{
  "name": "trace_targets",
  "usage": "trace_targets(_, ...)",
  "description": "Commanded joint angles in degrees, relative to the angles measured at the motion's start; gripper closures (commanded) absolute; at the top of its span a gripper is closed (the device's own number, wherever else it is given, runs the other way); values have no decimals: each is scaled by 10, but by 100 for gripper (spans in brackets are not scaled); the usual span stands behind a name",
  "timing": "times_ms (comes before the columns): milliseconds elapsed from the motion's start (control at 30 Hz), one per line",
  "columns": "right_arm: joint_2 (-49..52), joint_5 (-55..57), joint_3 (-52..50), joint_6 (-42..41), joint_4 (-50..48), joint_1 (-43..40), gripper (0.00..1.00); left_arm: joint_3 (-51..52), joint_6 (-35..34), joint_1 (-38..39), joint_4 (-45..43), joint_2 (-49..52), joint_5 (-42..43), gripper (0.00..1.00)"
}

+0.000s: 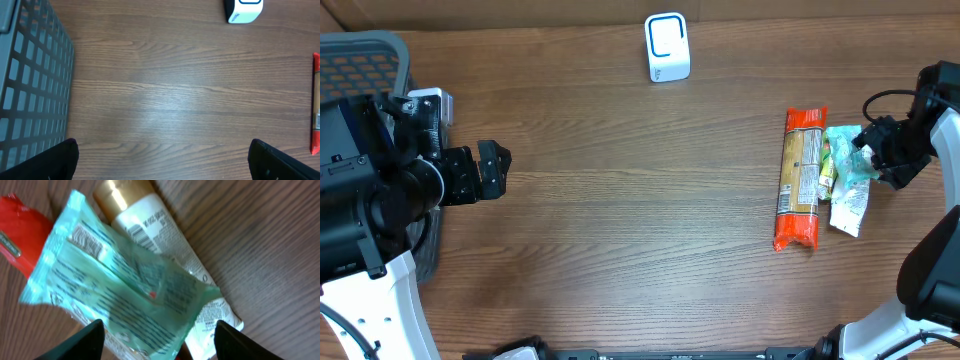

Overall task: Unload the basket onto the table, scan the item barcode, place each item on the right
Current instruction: 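Carry the mint-green pack right and set it on the item pile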

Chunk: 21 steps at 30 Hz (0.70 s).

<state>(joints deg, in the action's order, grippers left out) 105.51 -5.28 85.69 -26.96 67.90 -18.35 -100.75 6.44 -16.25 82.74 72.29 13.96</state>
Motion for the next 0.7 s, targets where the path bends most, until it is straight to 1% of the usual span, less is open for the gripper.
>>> trace_targets(0,-23,-10,0,29,10,8,28,2,11,-2,-1,1,5,0)
trace_targets(133,-66,-12,9,34,29,21,25,2,11,-2,-1,1,5,1)
trace_targets(233,-121,-36,26,78,48,40,21,2,11,-2,-1,1,5,0)
trace_targets(400,-215,-83,42,174,88,85,21,2,11,-2,-1,1,5,0)
trace_targets(433,-235,-83,42,174,96,94,0,2,11,-2,-1,1,5,0)
trace_targets(667,-316,-85,42,174,130,129,0,2,11,-2,-1,1,5,0)
